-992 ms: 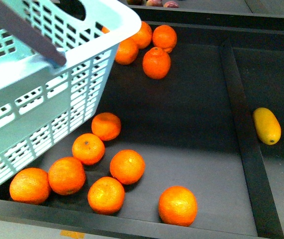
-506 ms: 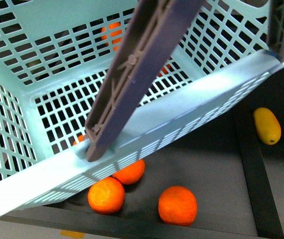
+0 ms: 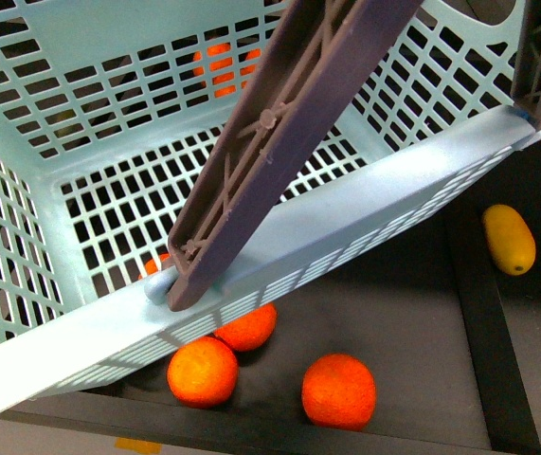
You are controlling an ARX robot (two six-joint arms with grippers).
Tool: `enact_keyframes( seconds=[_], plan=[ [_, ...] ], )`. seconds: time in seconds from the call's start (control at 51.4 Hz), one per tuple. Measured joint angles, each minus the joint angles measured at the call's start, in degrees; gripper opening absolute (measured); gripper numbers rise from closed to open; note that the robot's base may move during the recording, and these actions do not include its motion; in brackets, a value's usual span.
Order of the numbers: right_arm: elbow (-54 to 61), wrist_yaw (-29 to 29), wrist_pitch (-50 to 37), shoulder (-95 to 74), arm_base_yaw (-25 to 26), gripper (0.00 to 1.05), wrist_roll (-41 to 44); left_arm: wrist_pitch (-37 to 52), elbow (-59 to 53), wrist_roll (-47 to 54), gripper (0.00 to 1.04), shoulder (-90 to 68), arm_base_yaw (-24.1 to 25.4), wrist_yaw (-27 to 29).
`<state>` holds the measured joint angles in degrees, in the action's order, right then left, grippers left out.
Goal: Pick mango and avocado into basket
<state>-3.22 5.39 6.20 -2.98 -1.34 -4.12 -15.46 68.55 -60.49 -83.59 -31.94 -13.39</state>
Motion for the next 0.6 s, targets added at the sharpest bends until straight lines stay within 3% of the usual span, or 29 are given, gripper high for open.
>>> enact_keyframes(
  seconds=[0.058,0.097,0.175,0.253,0.311,0.447,0.603],
  plan=[
    [-4.9,6.9,11.4,-8.5,0.3,0.96,-7.3,0.0,0.0,0.0,0.29,0.0,0.0,0.0],
    [-6.5,6.8,15.2,-13.3,2.3,0.96,-10.5,0.0,0.0,0.0,0.29,0.0,0.0,0.0],
    [-6.7,2.7,13.9,-18.9,7.5,0.96,-12.7,0.0,0.1,0.2,0.29,-0.1,-0.1,-0.1],
    [-7.4,-5.2,5.8,-27.4,16.6,0.96,-10.4,0.0,0.1,0.3,0.29,-0.1,-0.1,0.1],
    [-8.5,-10.7,-2.2,-35.8,22.9,0.96,-5.4,0.0,0.1,0.3,0.29,-0.1,-0.1,0.0],
    [-11.7,-17.1,-21.1,-58.6,33.6,0.96,9.7,0.0,0.1,0.3,0.29,-0.1,-0.1,0.0],
    [-18.7,-19.8,-33.0,-85.6,39.5,0.96,30.9,0.0,0.1,0.3,0.29,-0.1,-0.1,0.0]
  ],
)
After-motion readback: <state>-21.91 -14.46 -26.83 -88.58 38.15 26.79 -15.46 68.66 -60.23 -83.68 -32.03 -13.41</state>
